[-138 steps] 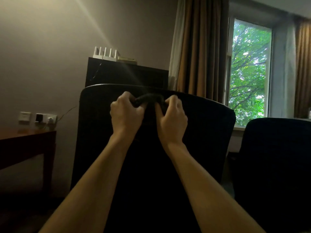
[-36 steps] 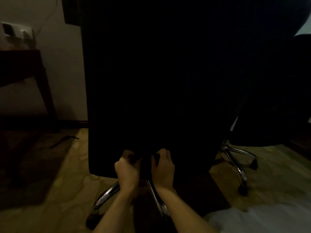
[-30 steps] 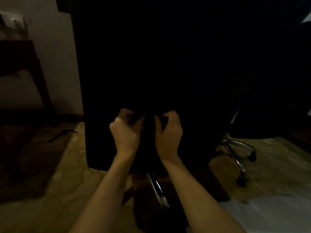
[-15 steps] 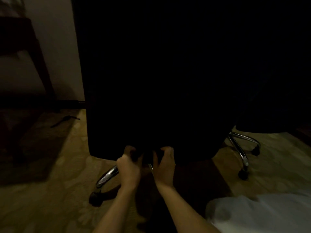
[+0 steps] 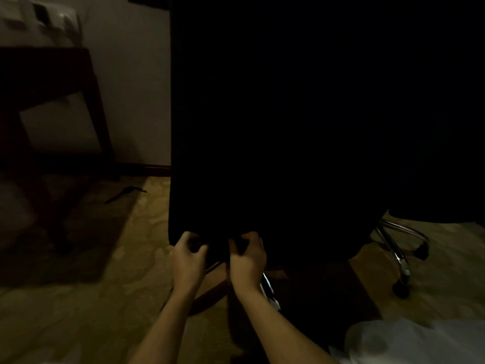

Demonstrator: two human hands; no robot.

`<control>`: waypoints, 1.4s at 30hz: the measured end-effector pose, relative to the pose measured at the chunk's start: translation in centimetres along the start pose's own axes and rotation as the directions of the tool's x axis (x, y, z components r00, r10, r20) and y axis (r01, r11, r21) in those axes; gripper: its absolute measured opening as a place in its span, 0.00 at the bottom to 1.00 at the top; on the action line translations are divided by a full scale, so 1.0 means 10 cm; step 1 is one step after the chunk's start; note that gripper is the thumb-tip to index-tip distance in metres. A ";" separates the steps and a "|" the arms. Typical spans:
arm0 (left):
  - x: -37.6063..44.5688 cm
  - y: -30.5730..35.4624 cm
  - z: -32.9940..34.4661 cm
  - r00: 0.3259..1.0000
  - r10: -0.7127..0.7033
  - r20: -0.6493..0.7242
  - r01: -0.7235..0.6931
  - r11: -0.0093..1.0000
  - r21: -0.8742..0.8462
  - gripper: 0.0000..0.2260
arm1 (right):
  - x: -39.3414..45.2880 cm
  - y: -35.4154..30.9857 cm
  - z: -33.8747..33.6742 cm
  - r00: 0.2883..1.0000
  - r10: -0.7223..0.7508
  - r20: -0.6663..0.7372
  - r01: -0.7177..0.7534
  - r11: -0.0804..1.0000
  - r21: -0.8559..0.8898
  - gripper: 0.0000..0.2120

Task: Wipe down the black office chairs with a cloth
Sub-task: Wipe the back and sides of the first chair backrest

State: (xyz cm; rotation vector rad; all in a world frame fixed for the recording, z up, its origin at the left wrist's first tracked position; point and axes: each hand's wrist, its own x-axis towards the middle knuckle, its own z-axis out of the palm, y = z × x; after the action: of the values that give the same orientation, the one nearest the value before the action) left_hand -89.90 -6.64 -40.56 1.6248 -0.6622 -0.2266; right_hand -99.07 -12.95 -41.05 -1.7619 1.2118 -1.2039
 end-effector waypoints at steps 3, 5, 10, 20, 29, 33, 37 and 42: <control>0.11 0.29 -0.06 0.997 0.064 -0.039 -0.066 0.997 -0.045 0.12 | 0.15 -0.34 -0.03 0.994 -0.087 -0.061 0.088 0.996 0.025 0.09; 0.26 0.53 -0.09 0.991 0.112 -0.067 -0.118 0.989 -0.090 0.12 | 0.28 -0.62 -0.07 0.980 -0.159 -0.121 0.162 0.987 0.018 0.10; 0.54 1.12 -0.18 0.957 0.247 -0.149 -0.265 0.957 -0.116 0.11 | 0.57 -1.25 -0.26 0.908 -0.327 -0.263 0.329 0.944 -0.036 0.10; 0.65 2.36 -0.35 0.857 0.467 -0.219 -0.482 0.876 -0.018 0.14 | 0.88 -2.15 -0.73 0.785 -0.556 -0.272 0.493 0.828 -0.268 0.14; 0.41 1.99 -0.13 0.923 0.367 -0.118 -0.367 0.930 0.023 0.10 | 0.78 -1.67 -0.97 0.876 -0.475 -0.081 0.415 0.830 -0.371 0.10; 0.59 2.94 -0.13 0.857 0.477 -0.194 -0.492 0.870 -0.035 0.12 | 1.17 -2.43 -1.44 0.785 -0.576 -0.228 0.480 0.799 -0.363 0.11; 0.68 3.76 -0.23 0.770 0.552 -0.320 -0.584 0.812 -0.006 0.12 | 1.43 -3.22 -1.79 0.699 -0.645 -0.309 0.549 0.761 -0.347 0.12; 0.71 3.90 -0.33 0.714 0.611 -0.342 -0.638 0.769 0.042 0.11 | 1.38 -3.38 -1.77 0.669 -0.679 -0.303 0.566 0.730 -0.384 0.13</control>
State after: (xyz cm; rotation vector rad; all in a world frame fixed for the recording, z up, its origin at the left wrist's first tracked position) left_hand -93.64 -8.86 -0.97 1.2291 -0.8823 0.5174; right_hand -103.00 -14.92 -0.72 -2.3085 1.0361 -2.0024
